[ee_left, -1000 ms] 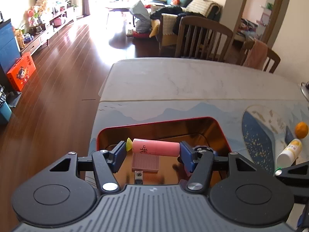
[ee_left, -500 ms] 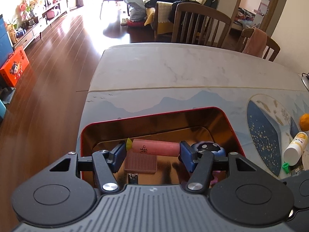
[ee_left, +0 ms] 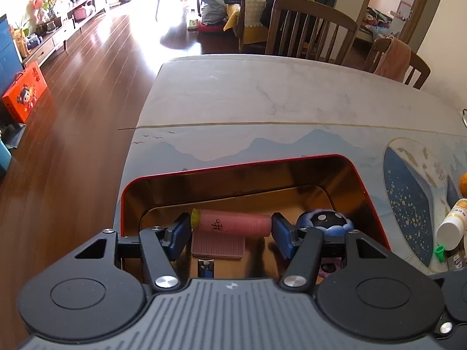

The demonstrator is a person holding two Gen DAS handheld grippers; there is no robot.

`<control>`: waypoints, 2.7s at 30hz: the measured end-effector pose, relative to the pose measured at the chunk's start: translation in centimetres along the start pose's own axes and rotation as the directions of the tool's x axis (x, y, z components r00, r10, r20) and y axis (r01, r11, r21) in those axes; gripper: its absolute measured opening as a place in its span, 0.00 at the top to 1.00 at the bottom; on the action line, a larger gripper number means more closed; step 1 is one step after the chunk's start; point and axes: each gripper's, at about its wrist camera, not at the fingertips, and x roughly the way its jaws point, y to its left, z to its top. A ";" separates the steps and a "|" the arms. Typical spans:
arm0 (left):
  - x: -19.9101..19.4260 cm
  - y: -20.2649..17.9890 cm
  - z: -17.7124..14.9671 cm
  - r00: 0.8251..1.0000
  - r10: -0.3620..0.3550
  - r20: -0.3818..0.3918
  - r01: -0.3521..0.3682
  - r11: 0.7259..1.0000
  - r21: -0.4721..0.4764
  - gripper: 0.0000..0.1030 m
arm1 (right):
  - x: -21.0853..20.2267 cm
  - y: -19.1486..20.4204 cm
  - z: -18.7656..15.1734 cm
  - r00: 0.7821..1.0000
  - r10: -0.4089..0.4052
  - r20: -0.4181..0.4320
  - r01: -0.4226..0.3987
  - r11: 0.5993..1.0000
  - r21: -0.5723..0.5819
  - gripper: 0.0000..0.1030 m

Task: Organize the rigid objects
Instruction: 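Carry the candy and pink stick over the red tin and open both tools, then withdraw both open tools from the red tin back over the table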

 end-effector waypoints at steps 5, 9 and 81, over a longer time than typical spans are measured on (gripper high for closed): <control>-0.3 -0.3 -0.2 1.000 -0.002 -0.001 0.002 1.000 -0.005 0.41 | -0.9 -0.1 0.1 1.000 -0.003 0.028 0.003 1.000 -0.002 0.57; -1.2 -0.5 -0.4 1.000 -0.004 0.019 0.004 1.000 0.002 0.40 | -2.0 -0.1 -0.3 0.999 -0.009 0.054 0.009 1.000 0.006 0.54; -10.2 -28.8 -10.8 0.982 -0.017 0.189 0.001 0.996 0.086 0.13 | -22.9 -27.7 -22.7 0.895 -0.348 0.281 0.223 0.891 0.395 0.00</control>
